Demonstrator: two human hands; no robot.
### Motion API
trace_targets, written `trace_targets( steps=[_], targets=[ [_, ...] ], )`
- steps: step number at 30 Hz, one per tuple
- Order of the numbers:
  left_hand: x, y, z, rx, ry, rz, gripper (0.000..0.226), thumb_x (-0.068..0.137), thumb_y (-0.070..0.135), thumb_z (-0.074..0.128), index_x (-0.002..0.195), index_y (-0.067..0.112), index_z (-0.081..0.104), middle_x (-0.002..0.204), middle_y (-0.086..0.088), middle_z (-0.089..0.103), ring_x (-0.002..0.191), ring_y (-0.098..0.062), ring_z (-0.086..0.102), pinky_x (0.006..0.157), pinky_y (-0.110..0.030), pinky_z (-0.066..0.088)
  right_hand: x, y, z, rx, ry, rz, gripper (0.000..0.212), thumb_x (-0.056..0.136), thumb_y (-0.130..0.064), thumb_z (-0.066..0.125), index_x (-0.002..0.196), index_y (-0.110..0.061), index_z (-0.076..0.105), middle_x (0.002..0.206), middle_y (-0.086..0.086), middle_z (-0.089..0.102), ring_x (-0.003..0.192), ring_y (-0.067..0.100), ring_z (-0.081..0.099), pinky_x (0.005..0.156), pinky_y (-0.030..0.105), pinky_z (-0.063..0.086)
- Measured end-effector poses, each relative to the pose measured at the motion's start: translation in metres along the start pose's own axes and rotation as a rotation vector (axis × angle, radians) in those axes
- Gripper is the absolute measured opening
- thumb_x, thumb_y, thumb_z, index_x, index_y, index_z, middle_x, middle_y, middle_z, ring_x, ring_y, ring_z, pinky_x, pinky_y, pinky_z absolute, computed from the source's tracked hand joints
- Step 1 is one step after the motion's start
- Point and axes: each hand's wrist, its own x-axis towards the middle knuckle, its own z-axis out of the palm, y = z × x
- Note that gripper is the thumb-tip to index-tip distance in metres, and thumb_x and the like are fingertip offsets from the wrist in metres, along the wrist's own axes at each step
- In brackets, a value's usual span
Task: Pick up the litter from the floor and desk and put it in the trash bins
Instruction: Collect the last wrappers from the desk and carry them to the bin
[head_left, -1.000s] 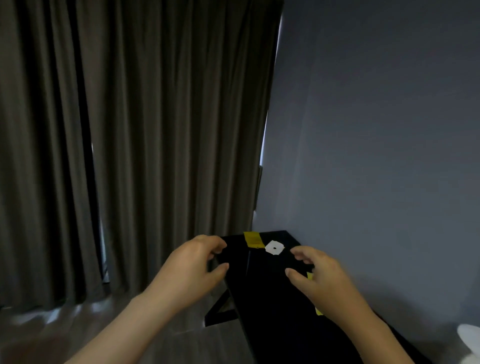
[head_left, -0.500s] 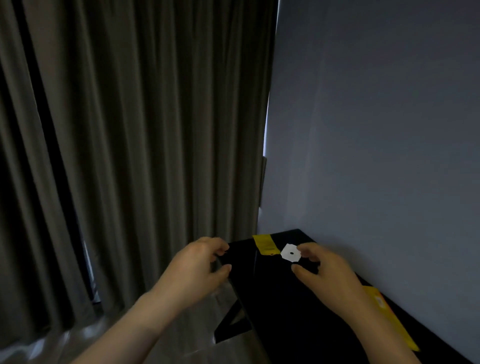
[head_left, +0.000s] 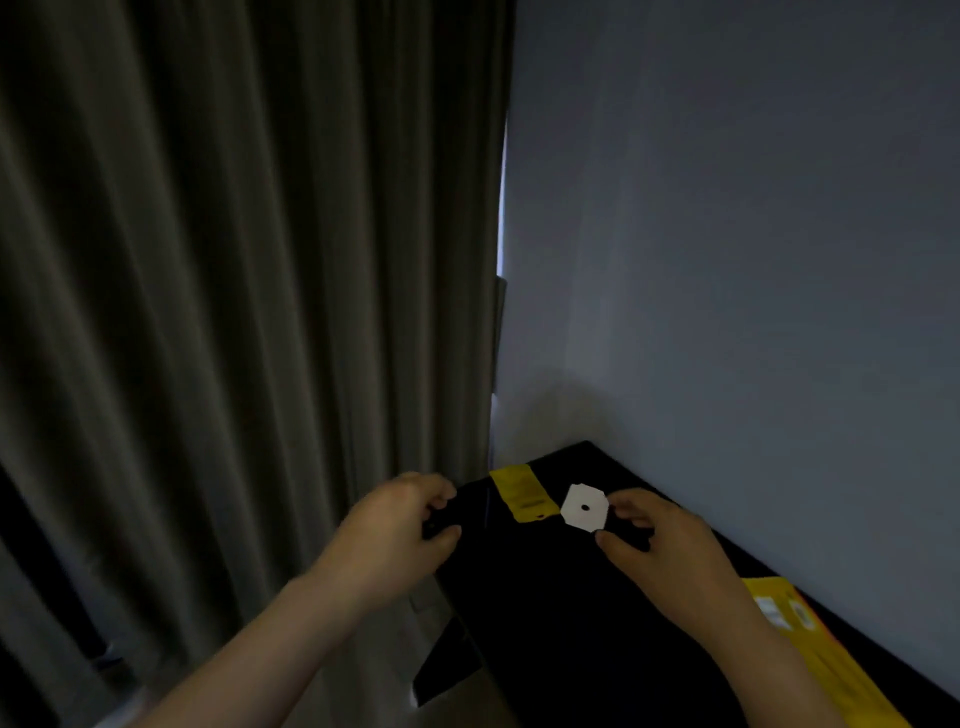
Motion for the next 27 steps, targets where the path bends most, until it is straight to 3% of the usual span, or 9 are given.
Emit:
trace_targets(
  steps=[5,9,14,22,27],
  targets=[
    [0.071,-0.041,0.024,-0.078,-0.066,0.087,0.035,0.082,0.029,0.066,0.116,0.021,0.061,0.110,0.006,0.061,0.097,-0.008,0.062,0.086,-0.023,0.049,0.041,0.011,0.017,-0.041,0.094,0.122,0.045,0.081,-0.031,0.072,0.124,-0.025,0.059,0.104,-0.018,0.056,0.101,0.001,0.054,0.089,0.018,0.042],
    [0.124,-0.076,0.034,-0.078,-0.101,0.175,0.033,0.082,0.029,0.066,0.112,0.017,0.061,0.108,0.002,0.062,0.095,-0.012,0.061,0.087,-0.029,0.049,0.067,0.012,0.029,-0.087,0.137,0.210,0.042,0.079,-0.026,0.074,0.119,-0.020,0.062,0.105,-0.007,0.063,0.106,0.012,0.060,0.091,0.024,0.046],
    [0.187,-0.115,0.062,-0.131,-0.196,0.265,0.029,0.080,0.027,0.068,0.107,0.017,0.064,0.103,0.001,0.063,0.091,-0.013,0.061,0.084,-0.030,0.050,0.091,0.014,0.053,-0.197,0.228,0.294,0.045,0.078,-0.030,0.074,0.120,-0.018,0.063,0.117,-0.004,0.067,0.109,0.012,0.062,0.088,0.019,0.044],
    [0.249,-0.151,0.121,-0.188,-0.340,0.273,0.032,0.082,0.027,0.068,0.111,0.014,0.062,0.104,0.000,0.063,0.094,-0.014,0.060,0.084,-0.029,0.049,0.133,0.050,0.080,-0.238,0.158,0.430,0.046,0.081,-0.035,0.072,0.124,-0.023,0.059,0.118,-0.009,0.066,0.099,0.002,0.059,0.072,0.008,0.038],
    [0.303,-0.168,0.155,-0.163,-0.363,0.267,0.031,0.082,0.026,0.067,0.111,0.017,0.062,0.105,0.004,0.061,0.095,-0.009,0.059,0.082,-0.019,0.046,0.187,0.089,0.094,-0.181,0.129,0.472,0.050,0.082,-0.038,0.071,0.128,-0.024,0.057,0.122,-0.009,0.063,0.103,0.003,0.059,0.081,0.016,0.043]
  ],
)
